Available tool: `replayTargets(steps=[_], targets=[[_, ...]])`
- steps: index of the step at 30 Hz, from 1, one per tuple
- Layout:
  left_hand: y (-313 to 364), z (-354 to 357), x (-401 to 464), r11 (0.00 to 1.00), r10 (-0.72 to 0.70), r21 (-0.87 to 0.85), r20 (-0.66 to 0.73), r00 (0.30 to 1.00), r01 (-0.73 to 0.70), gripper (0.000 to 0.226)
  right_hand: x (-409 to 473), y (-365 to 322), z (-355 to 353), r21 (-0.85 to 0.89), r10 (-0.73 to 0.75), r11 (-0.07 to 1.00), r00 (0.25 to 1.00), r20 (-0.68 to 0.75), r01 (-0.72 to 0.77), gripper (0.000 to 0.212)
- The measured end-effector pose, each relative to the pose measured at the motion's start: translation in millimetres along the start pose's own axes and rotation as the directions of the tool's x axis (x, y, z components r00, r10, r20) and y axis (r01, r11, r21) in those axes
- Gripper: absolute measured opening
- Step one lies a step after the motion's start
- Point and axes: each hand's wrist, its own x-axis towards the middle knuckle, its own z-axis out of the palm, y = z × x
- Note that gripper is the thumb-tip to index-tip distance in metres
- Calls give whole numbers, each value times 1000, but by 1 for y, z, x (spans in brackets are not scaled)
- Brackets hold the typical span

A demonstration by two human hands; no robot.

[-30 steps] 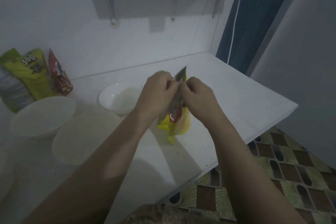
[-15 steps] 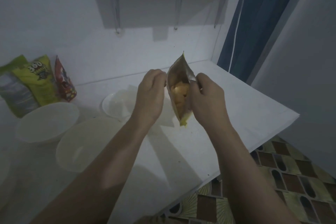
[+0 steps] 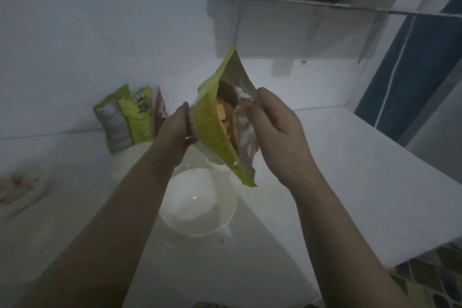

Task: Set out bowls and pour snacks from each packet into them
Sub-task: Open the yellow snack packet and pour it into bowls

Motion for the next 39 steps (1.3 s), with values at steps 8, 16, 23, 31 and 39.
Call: replayTargets(steps=[8,16,23,31,39], targets=[[34,-128,2,977,121,-127,-336,934,-173,26,17,-24,106,-181,-89,978,990,113,109,27],[29,-229,15,988,70,-83,-494,866,-127,30,4,-12,182,-325,120,945,959,258,-31,24],[24,-258,32,991,43,-94,-477,878,-100,37,2,13,212,-462,185,884,965,187,-80,21],[21,-273,73,950,299,257,-590,750,-176,49,42,7,242,-33,203,979,978,49,-202,24],[7,-274,94,890,442,366,-556,704,-270,49,79,44,257,-299,55,951,994,-97,-82,18]])
